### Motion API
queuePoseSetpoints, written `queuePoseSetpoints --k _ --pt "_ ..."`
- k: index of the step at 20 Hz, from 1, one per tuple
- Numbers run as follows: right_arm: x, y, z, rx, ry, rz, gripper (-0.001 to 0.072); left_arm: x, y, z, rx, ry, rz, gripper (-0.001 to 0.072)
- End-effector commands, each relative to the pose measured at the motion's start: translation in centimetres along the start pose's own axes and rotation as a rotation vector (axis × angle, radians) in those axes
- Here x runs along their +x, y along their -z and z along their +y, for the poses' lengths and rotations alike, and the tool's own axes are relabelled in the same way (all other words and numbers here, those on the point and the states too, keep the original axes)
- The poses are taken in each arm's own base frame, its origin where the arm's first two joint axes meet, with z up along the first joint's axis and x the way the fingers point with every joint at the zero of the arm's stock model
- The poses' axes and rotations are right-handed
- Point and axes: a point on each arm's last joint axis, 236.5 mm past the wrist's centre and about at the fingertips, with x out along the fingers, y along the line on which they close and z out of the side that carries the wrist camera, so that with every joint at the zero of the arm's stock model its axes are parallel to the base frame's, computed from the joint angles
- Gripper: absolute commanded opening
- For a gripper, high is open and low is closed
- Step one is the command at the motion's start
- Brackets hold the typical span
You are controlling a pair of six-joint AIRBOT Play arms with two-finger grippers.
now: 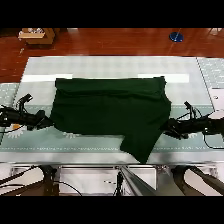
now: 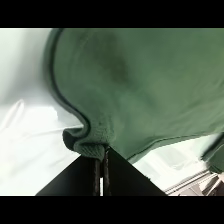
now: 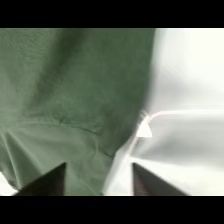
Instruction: Fold the shirts.
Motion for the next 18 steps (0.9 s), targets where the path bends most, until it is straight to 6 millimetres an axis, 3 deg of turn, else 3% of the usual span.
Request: queuePoseSetpoints --k 1,3,5,8,12,14,16,18 --pt "0.9 -2.2 -0.5 0.069 -0.013 -0.128 0.0326 -0.1 -0.8 -0.9 0.041 0.036 -0.036 0.0021" --pt "0.6 -3.2 1.3 0.074 -0.093 -0.170 0.0218 -0.1 -1.4 -1.3 0.040 0.055 -0.058 0.0021" --pt "0.2 -2.6 3.6 0.023 -0.178 -0.138 0.0032 -0.3 -1.7 -1.7 0.042 0.066 -0.068 0.0021" --pt "-2.3 -2.1 7.1 -0.115 -0.257 -0.087 0.0031 -2.1 -2.4 -4.6 0.128 0.148 -0.084 0.0021" --pt "-10.2 -7.4 13.0 -0.245 -0.295 -0.326 0.0031 -7.1 -6.7 -10.7 0.200 0.287 -0.281 0.0020" --pt "-13.2 -10.6 14.7 -0.281 -0.271 -0.455 0.0031 -9.4 -9.2 -12.9 0.211 0.342 -0.390 0.0020" --pt "-13.8 -13.3 16.1 -0.300 -0.255 -0.528 0.0030 -10.8 -11.9 -13.7 0.197 0.346 -0.509 0.0021" --pt "-12.4 -15.7 16.9 -0.302 -0.244 -0.542 0.0030 -10.9 -14.0 -13.6 0.184 0.303 -0.589 0.0020"
